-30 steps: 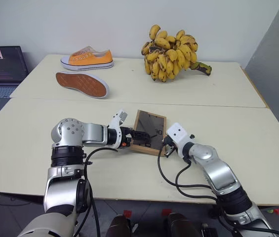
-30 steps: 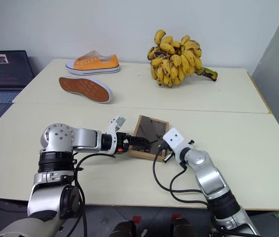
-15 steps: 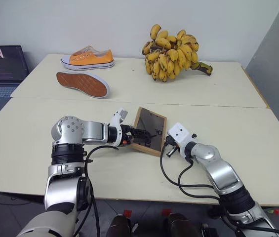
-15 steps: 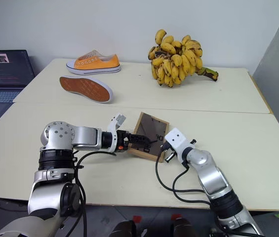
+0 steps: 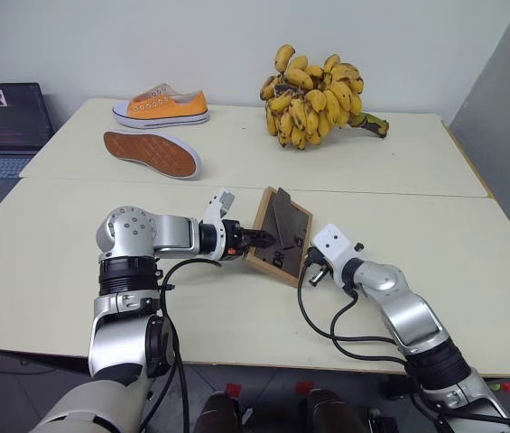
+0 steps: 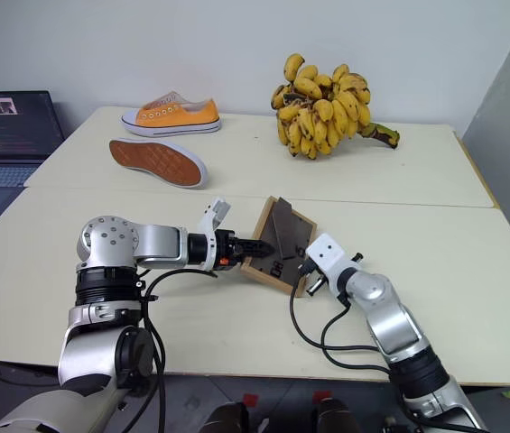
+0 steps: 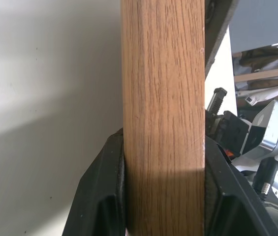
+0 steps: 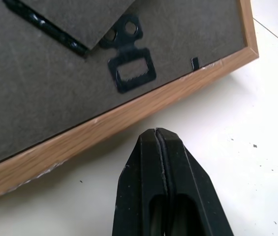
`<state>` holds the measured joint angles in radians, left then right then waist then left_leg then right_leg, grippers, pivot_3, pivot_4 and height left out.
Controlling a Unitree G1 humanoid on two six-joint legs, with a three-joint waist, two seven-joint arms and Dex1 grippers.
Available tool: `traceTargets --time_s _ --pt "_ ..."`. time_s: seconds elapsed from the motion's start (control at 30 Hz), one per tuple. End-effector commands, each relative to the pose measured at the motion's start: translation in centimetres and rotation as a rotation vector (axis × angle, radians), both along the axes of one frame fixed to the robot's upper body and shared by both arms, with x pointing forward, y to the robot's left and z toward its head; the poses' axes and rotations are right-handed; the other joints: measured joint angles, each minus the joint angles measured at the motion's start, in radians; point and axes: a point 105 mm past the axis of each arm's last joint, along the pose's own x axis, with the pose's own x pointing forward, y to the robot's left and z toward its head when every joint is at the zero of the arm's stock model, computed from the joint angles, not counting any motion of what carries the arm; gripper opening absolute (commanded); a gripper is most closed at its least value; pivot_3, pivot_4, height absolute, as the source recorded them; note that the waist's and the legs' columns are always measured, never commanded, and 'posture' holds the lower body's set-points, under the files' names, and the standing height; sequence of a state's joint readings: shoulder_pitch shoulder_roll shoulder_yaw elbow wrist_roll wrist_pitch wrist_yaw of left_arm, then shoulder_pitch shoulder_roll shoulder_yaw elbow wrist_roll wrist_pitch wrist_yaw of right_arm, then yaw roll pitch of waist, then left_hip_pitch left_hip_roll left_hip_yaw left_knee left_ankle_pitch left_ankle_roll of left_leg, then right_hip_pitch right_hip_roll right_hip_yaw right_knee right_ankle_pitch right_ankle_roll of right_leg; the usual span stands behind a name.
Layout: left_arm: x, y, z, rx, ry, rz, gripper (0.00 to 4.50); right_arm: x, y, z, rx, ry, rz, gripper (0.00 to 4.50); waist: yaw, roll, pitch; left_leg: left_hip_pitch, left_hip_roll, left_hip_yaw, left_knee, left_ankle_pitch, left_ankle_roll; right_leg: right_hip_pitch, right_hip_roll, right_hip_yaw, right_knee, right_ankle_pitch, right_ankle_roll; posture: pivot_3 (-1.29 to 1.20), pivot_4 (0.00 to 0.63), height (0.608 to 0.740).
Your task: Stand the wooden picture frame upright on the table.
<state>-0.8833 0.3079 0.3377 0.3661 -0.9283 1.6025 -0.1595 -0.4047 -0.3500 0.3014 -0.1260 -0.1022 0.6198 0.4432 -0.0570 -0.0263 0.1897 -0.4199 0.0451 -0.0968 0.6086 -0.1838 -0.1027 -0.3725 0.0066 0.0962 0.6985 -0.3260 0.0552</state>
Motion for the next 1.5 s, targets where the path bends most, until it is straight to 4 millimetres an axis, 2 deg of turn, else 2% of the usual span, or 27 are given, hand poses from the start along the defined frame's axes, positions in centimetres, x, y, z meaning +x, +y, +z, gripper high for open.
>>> traceTargets --time_s 0.03,0.1,0.2,0.3,0.37,0.4,0.5,0.7,0.8,0.9,1.03,1.3,1.5 --pt "1.0 -0.2 3.1 -0.043 -0.169 0.009 1.28 0.0 -2.6 0.6 -0.01 -0.024 -0.059 0.0 0.001 0.0 0.0 0.0 0.0 0.0 0.0 0.0 0.0 0.0 0.0 0.0 0.0 0.0 0.0 0.0 0.15 0.74" --pt "1.4 0.0 4.1 -0.055 -0.239 0.01 1.28 -0.2 -4.0 0.8 -0.011 -0.027 -0.087 0.0 0.008 0.0 0.0 -0.001 0.0 0.0 0.0 0.0 0.0 0.0 0.0 0.0 0.0 0.0 0.0 0.0 0.15 0.74" --pt "2.5 0.6 6.2 -0.068 -0.391 0.031 1.28 -0.4 -6.8 2.3 -0.009 -0.059 -0.137 0.0 0.012 0.0 0.0 -0.001 -0.001 0.0 0.0 0.0 0.0 0.0 -0.001 0.0 -0.001 0.0 0.0 0.0 0.15 0.74" --pt "3.0 0.7 8.6 -0.105 -0.532 0.008 1.28 -0.6 -8.8 5.7 0.032 -0.132 -0.161 0.0 0.013 0.0 0.003 -0.002 -0.001 0.0 0.0 0.0 0.0 -0.001 -0.001 0.0 -0.001 0.0 0.0 0.0 0.15 0.74" --pt "3.0 0.5 9.9 -0.118 -0.609 -0.021 1.28 -0.9 -9.2 8.0 0.065 -0.177 -0.148 0.0 0.013 0.0 0.003 -0.003 -0.001 0.0 0.0 0.0 0.0 -0.002 -0.001 0.0 -0.001 0.0 0.0 0.0 0.15 0.74" --pt "3.0 0.4 10.3 -0.119 -0.645 -0.035 1.28 -1.1 -9.1 9.2 0.085 -0.201 -0.134 0.0 0.012 0.001 0.003 -0.003 -0.001 0.0 0.0 0.0 0.0 -0.002 -0.001 0.0 -0.001 0.0 0.0 0.0 0.15 0.74" --pt "2.7 0.0 11.5 -0.114 -0.741 -0.082 1.28 -1.9 -8.1 13.5 0.205 -0.26 -0.067 0.46 0.005 0.001 0.003 -0.003 -0.001 0.001 -0.001 0.0 0.0 -0.002 -0.001 0.0 -0.002 0.0 0.0 0.0 0.15 0.74" --pt "1.7 -1.4 12.6 -0.145 -0.801 -0.164 1.28 -3.0 -4.6 19.6 0.385 -0.34 0.063 1.85 -0.001 0.001 0.003 -0.004 0.0 0.0 -0.001 0.0 0.0 -0.003 0.0 0.0 -0.002 0.0 0.0 0.0 0.15 0.74" --pt "1.2 -2.0 13.1 -0.168 -0.811 -0.192 1.28 -3.1 -2.8 21.8 0.457 -0.366 0.105 2.59 0.0 0.001 0.004 -0.006 0.0 0.0 -0.001 0.0 0.0 -0.005 0.0 0.0 -0.001 0.0 0.0 0.0 0.15 0.74" --pt "0.7 -2.4 13.7 -0.19 -0.817 -0.215 1.28 -2.6 -1.7 22.6 0.518 -0.356 0.109 3.18 0.0 0.001 0.003 -0.008 0.0 0.0 -0.001 0.0 0.0 -0.007 0.0 -0.001 -0.001 0.0 0.0 0.0 0.15 0.74" --pt "0.1 -3.1 14.2 -0.211 -0.828 -0.255 1.28 -2.1 -0.5 22.8 0.549 -0.341 0.135 3.18 0.003 0.001 0.003 -0.011 0.0 -0.001 -0.001 0.0 0.0 -0.009 -0.001 -0.001 -0.001 0.0 0.0 0.0 0.15 0.74" --pt "-0.4 -3.5 14.7 -0.222 -0.844 -0.276 1.28 -1.0 0.1 22.5 0.563 -0.327 0.133 3.18 0.0 0.002 0.004 -0.013 0.0 -0.001 -0.001 0.0 0.0 -0.013 -0.001 -0.001 0.0 0.0 -0.001 0.0 0.15 0.74" --pt "0.5 -3.4 14.1 -0.204 -0.831 -0.252 1.28 -1.4 1.2 23.3 0.598 -0.338 0.152 3.18 0.0 0.002 0.004 -0.013 0.0 -0.001 0.0 0.0 0.0 -0.013 0.0 -0.001 0.0 0.0 -0.001 0.0 0.15 0.74"
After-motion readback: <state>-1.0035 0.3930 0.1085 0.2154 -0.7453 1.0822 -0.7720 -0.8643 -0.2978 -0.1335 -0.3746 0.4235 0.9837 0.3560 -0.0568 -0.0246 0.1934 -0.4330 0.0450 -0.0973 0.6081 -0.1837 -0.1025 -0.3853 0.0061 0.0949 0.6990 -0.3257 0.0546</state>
